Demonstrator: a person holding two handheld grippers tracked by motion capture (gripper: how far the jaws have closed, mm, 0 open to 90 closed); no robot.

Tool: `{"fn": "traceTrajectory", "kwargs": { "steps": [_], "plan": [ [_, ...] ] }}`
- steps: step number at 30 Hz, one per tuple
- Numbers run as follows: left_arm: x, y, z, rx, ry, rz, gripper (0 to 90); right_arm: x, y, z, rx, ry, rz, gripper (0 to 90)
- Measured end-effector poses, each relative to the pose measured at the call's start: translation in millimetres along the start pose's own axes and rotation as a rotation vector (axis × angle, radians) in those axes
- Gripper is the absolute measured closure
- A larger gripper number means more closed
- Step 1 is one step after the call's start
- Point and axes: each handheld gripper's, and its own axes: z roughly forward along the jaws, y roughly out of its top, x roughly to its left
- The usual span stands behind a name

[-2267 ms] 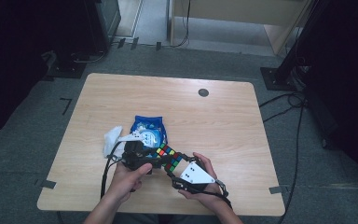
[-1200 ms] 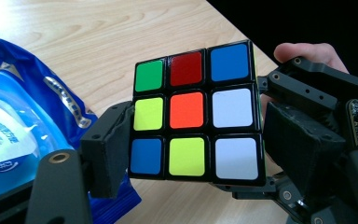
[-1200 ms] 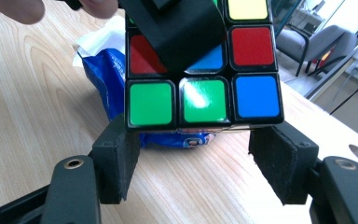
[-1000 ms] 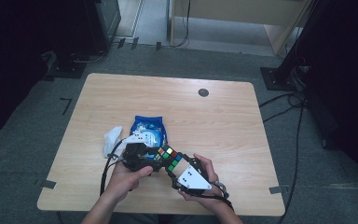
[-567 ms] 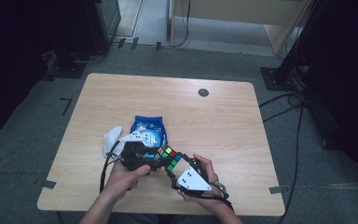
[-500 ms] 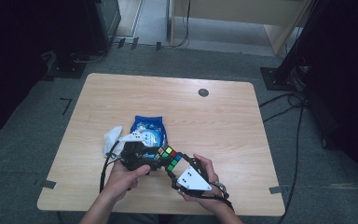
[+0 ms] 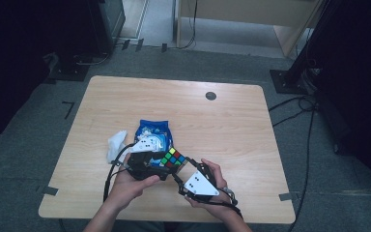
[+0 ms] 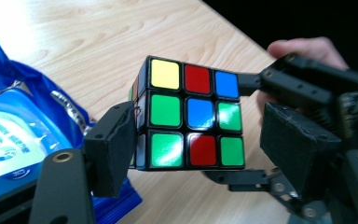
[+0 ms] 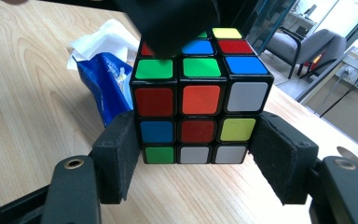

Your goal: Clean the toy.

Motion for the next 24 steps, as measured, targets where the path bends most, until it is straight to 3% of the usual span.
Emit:
{"fn": "traceTrajectory", "kwargs": {
  "steps": [3, 8, 10, 11, 16, 19, 23, 24],
  "plan": [
    [0.7, -1.6, 4.5, 0.019, 0.014, -0.005, 26.3, 1.6, 0.1, 0.6, 0.003, 0.003, -0.011, 35.0],
    [-4.5, -3.2, 12.4, 0.042, 0.065, 0.021, 25.0, 4.7, 1.9, -0.3, -0.008, 0.008, -0.028, 34.9],
    [-4.7, -4.3, 14.2, 0.038, 0.088, 0.019, 28.4, 6.4, 2.8, -0.9, -0.012, 0.010, -0.044, 34.9],
    [-4.2, -4.8, 14.3, 0.036, 0.089, 0.019, 32.4, 7.3, 3.2, -1.2, -0.014, 0.010, -0.050, 35.0],
    [-2.4, -7.0, 14.0, 0.017, 0.082, 0.016, 33.8, 8.7, 3.3, -1.5, -0.021, 0.004, -0.057, 34.8],
    [0.2, -6.9, 12.4, 0.015, 0.063, 0.004, 33.9, 8.2, 3.9, -0.9, -0.025, 0.011, -0.047, 34.6],
    [1.6, -5.7, 9.2, -0.003, -0.028, -0.030, 33.9, 6.8, 2.5, 2.1, -0.008, 0.008, -0.034, 33.3],
    [0.4, -5.4, 9.1, -0.007, -0.034, -0.027, 33.9, 6.6, 1.5, 3.1, -0.003, 0.007, -0.030, 33.3]
  ]
}}
